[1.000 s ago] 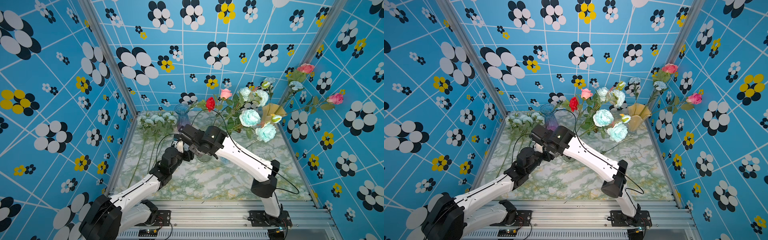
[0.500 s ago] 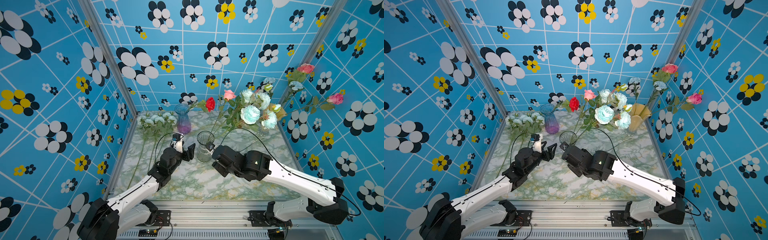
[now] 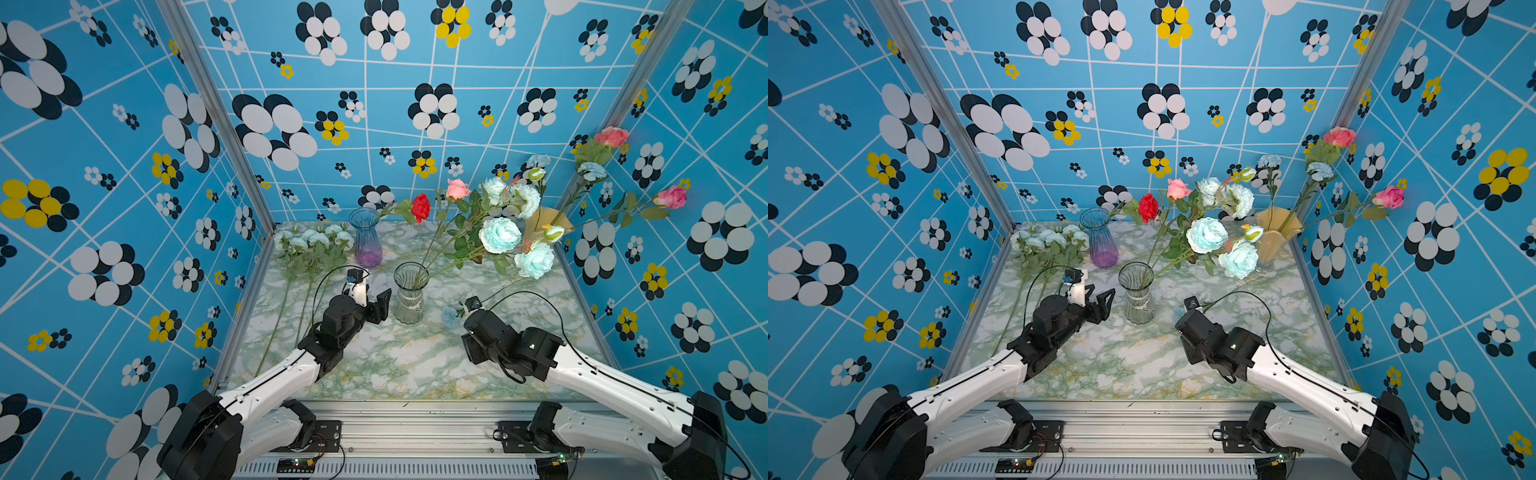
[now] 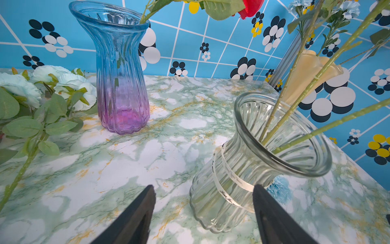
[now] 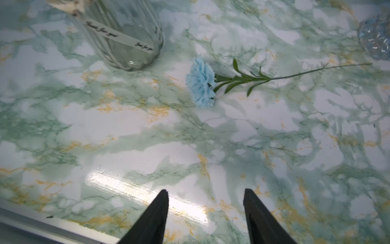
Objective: Pick out blue flowers from the vase
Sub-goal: Move the vase to the center of the board.
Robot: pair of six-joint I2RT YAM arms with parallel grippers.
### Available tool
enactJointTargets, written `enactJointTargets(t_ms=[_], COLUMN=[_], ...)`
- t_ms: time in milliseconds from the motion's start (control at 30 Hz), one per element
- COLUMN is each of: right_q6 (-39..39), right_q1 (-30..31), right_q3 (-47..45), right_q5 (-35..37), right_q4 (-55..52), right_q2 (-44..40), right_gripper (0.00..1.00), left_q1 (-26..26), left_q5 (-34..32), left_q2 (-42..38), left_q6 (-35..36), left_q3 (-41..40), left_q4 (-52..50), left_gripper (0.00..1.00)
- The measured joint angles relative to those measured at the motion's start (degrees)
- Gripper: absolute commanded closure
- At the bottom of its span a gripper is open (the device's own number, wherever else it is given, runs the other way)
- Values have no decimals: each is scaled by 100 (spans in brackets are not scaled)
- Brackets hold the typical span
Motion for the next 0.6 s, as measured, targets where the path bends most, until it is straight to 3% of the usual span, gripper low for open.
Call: enactJointTargets(t_ms=[133, 267, 600], right_q6=[81, 0, -656], right_q1=[-1137, -2017, -2352], right_q3=[-433, -520, 1034], right_q5=[-509, -907, -697], right_q4=[466, 774, 479], right_q2=[-201, 240, 2688], right_gripper=[38, 39, 36], left_q1=[0, 0, 0], left_q5=[0, 0, 0], left_q2=[7, 26, 33], left_q6=[2, 2, 4], left_q3=[0, 0, 0], left_q4=[2, 2, 0], left_gripper=[25, 25, 25])
